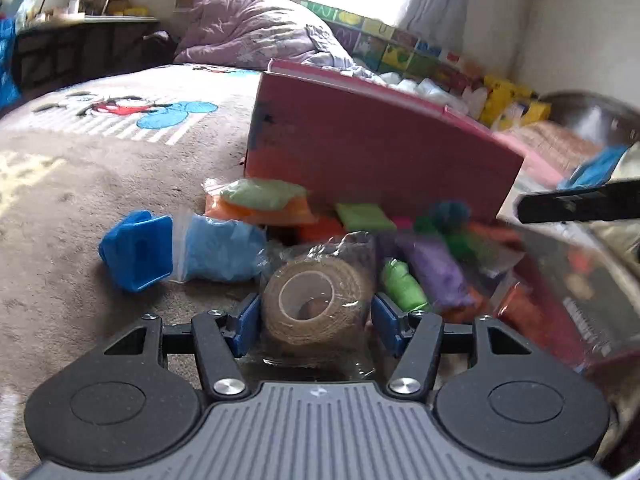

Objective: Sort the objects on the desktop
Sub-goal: 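Grasp the bagged tape roll with left tool while right tool returns to the pile, then carry tape roll into the red box and open left tool while right tool nears magenta bag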

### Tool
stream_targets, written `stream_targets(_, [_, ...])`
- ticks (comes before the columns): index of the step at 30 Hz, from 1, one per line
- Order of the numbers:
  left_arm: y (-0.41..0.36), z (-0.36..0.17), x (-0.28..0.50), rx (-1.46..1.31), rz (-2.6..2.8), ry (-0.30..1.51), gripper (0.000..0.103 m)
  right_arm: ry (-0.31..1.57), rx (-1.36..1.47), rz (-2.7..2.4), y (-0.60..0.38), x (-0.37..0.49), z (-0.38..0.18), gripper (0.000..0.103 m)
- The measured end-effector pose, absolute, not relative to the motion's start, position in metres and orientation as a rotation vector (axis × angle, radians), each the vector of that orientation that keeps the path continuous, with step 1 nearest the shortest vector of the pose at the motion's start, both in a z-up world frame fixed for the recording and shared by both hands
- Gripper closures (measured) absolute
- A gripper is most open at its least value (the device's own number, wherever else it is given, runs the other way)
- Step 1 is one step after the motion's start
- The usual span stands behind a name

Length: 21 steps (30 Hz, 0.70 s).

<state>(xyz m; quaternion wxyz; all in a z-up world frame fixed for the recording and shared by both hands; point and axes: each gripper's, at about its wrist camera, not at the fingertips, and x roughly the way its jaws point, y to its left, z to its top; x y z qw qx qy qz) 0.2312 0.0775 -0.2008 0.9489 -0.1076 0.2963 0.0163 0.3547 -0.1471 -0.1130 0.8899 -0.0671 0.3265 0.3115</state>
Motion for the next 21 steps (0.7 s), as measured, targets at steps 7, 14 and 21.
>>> stream_targets(7, [0.084, -0.194, 0.223, -0.272, 0.06, 0.565, 0.05, 0.656, -0.321, 0.663, -0.149, 0.312, -0.137, 0.031])
stream_targets(14, [0.082, -0.184, 0.216, -0.279, 0.066, 0.534, 0.05, 0.631, -0.434, 0.725, -0.146, 0.275, -0.154, 0.035])
stream_targets(21, [0.075, -0.172, 0.198, -0.26, 0.06, 0.482, 0.05, 0.646, -0.446, 0.721, -0.138, 0.263, -0.169, 0.044])
